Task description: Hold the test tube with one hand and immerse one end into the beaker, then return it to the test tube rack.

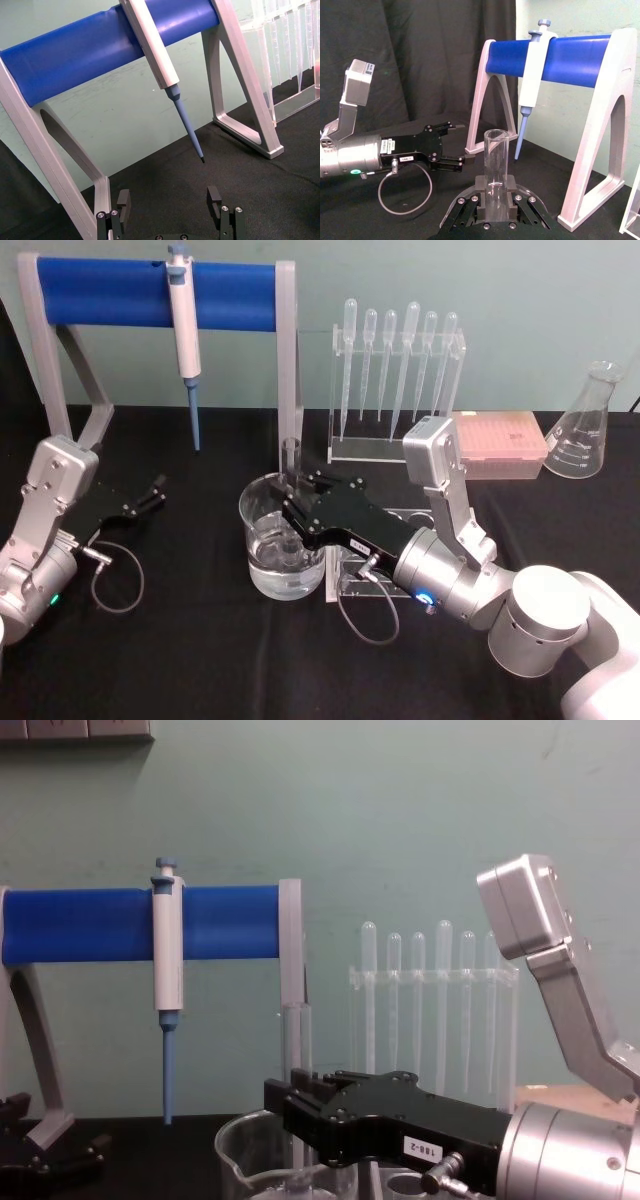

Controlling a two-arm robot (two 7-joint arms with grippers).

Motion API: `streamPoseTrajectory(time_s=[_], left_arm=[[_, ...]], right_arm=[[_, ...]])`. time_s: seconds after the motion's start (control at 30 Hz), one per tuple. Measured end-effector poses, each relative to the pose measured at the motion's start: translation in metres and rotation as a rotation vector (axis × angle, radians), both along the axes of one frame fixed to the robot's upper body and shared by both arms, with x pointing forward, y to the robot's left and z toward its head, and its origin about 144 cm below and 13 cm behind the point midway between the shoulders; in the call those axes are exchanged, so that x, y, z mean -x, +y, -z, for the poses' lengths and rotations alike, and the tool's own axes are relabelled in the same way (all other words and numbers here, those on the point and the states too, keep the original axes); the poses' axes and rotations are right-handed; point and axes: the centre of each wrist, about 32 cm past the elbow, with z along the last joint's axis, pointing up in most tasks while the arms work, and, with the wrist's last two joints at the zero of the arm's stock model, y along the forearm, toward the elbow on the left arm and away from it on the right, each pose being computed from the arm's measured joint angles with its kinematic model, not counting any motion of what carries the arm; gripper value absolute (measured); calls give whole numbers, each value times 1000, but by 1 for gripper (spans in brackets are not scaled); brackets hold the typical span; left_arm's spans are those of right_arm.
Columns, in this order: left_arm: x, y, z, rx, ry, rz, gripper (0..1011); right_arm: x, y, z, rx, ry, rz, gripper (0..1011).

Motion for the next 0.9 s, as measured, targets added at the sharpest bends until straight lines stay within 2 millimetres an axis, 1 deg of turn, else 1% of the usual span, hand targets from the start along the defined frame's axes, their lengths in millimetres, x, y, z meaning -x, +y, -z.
streamPoseTrajectory(time_s=[0.9], left_arm=[[0, 0, 0, 0, 0, 0, 1000]], right_arm=[[0, 0, 0, 0, 0, 0, 225]])
